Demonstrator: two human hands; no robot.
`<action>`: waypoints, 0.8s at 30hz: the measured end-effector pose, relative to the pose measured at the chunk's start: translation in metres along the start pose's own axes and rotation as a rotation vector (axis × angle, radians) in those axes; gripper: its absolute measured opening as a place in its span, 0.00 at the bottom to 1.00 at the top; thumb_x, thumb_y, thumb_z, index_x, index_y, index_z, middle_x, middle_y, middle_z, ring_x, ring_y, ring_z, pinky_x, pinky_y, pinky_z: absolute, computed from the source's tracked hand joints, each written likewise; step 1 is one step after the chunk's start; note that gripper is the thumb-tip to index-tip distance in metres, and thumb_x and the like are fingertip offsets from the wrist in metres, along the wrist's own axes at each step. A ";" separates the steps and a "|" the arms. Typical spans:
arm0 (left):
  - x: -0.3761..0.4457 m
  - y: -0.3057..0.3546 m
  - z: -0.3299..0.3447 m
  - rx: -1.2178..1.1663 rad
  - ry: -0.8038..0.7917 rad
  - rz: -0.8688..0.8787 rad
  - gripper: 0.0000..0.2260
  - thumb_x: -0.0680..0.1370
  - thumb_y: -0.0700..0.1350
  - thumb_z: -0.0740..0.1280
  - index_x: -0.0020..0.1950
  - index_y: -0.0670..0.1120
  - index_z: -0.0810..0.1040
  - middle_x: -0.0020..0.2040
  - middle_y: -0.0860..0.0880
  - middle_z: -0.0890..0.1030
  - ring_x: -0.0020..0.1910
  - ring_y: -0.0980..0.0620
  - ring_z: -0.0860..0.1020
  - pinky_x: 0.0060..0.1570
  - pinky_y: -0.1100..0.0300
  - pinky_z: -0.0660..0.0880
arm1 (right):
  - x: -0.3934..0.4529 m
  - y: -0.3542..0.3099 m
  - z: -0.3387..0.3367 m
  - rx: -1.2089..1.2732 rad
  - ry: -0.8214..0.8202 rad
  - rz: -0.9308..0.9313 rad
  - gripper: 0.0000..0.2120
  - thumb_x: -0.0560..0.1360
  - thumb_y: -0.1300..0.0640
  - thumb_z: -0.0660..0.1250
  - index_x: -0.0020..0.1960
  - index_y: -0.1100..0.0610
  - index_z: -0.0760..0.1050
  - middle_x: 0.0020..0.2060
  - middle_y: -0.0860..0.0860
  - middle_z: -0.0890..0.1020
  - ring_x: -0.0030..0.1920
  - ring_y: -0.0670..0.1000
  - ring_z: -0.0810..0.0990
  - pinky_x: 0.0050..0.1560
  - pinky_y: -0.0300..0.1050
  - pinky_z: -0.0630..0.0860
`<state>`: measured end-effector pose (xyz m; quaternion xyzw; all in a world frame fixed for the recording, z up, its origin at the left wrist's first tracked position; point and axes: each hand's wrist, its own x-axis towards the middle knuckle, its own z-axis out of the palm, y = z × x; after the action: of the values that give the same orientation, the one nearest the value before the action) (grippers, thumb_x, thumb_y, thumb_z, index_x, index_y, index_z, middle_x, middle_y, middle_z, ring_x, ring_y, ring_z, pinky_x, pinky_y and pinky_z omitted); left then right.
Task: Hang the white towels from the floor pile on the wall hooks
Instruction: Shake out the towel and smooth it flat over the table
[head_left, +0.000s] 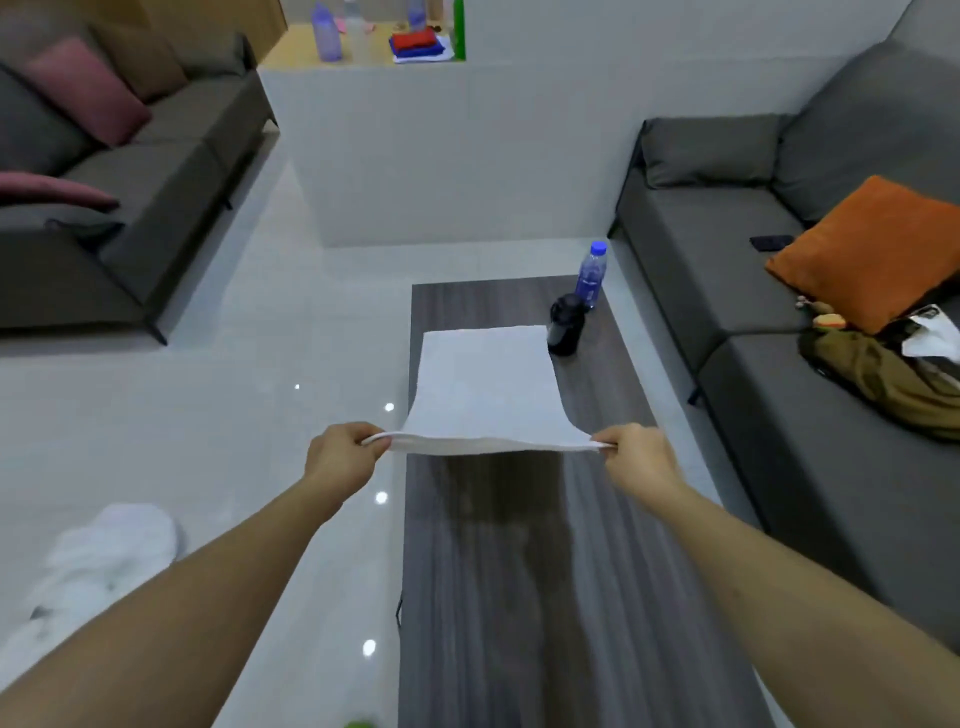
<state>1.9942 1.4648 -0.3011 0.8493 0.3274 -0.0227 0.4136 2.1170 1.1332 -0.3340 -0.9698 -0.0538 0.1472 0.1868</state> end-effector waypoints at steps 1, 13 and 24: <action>-0.015 -0.017 0.009 0.031 -0.047 -0.029 0.05 0.80 0.48 0.67 0.49 0.51 0.83 0.40 0.48 0.80 0.38 0.52 0.75 0.33 0.61 0.68 | -0.018 0.011 0.012 -0.006 -0.034 0.011 0.20 0.75 0.65 0.61 0.62 0.49 0.81 0.53 0.54 0.84 0.49 0.57 0.82 0.44 0.45 0.78; -0.188 -0.203 0.084 0.249 -0.540 -0.217 0.07 0.78 0.48 0.68 0.47 0.46 0.83 0.42 0.47 0.80 0.45 0.47 0.78 0.43 0.59 0.73 | -0.247 0.117 0.145 -0.140 -0.537 0.205 0.13 0.74 0.64 0.62 0.43 0.53 0.84 0.38 0.53 0.83 0.40 0.53 0.81 0.38 0.43 0.75; -0.191 -0.211 0.077 0.352 -0.506 -0.176 0.05 0.77 0.47 0.69 0.49 0.48 0.82 0.45 0.48 0.81 0.48 0.48 0.79 0.43 0.60 0.72 | -0.245 0.112 0.141 -0.141 -0.600 0.186 0.09 0.75 0.59 0.68 0.36 0.55 0.78 0.33 0.49 0.79 0.36 0.49 0.78 0.36 0.42 0.74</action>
<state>1.7410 1.4008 -0.4377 0.8435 0.2773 -0.3254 0.3250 1.8460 1.0395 -0.4367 -0.8945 -0.0277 0.4389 0.0809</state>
